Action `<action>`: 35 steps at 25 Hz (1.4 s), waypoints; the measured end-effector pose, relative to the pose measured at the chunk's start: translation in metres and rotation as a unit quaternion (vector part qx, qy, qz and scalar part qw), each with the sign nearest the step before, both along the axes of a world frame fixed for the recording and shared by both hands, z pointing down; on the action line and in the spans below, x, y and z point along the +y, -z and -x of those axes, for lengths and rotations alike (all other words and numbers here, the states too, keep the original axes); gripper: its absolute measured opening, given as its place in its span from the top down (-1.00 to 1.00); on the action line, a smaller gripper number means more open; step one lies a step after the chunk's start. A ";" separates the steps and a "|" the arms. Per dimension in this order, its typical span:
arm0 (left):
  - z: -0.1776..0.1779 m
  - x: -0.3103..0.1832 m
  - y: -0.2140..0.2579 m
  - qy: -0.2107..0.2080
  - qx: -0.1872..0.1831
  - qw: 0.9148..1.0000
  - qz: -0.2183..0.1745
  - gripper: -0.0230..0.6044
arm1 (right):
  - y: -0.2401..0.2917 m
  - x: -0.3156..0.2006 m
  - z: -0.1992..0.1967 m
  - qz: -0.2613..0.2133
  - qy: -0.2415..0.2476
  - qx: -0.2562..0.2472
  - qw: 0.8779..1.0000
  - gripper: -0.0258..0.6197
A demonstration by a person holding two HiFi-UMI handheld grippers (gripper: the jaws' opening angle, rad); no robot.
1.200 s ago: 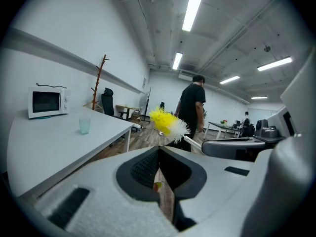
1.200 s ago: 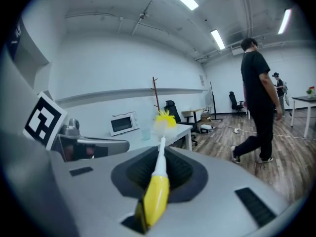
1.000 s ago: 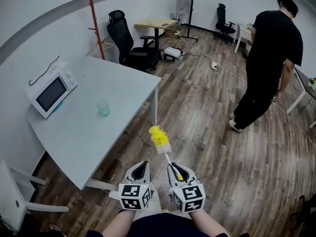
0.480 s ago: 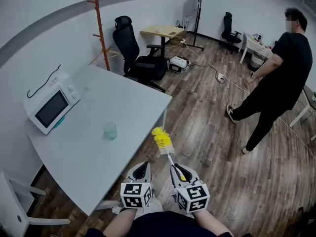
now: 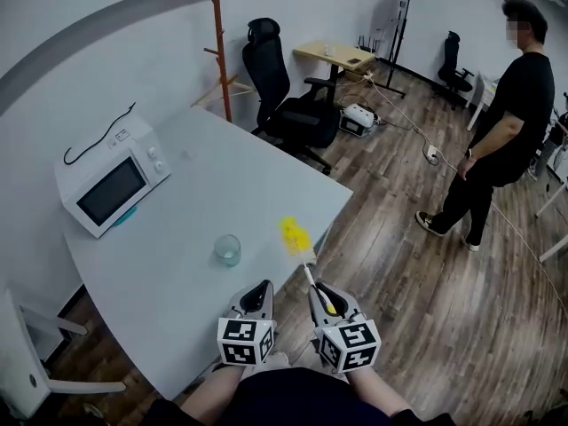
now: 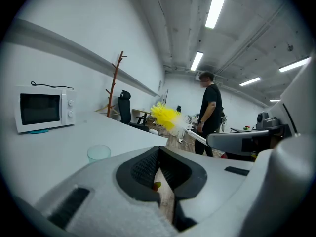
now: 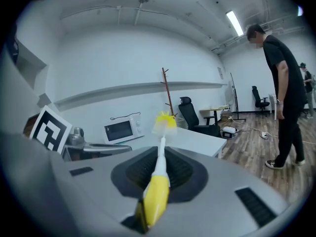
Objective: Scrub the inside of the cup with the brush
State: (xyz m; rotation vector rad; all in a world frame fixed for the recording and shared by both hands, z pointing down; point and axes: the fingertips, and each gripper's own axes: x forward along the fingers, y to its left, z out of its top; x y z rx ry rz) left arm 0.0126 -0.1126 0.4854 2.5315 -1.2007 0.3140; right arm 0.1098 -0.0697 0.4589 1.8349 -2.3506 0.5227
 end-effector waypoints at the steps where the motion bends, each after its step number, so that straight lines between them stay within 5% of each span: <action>1: 0.007 -0.008 -0.002 0.009 -0.001 1.000 0.002 0.87 | -0.002 -0.009 0.005 0.001 0.007 -0.001 1.000 0.76; 19: 0.097 -0.077 -0.054 0.106 -0.018 0.994 0.031 0.86 | -0.023 -0.102 0.070 0.031 0.109 -0.023 0.993 0.76; 28: 0.096 -0.095 -0.096 0.117 -0.029 0.992 0.042 0.14 | -0.031 -0.143 0.080 0.038 0.169 -0.020 0.985 0.76; 35: 0.098 -0.120 -0.131 0.137 -0.046 0.988 0.051 -0.13 | -0.043 -0.162 0.085 0.057 0.203 -0.020 0.977 0.76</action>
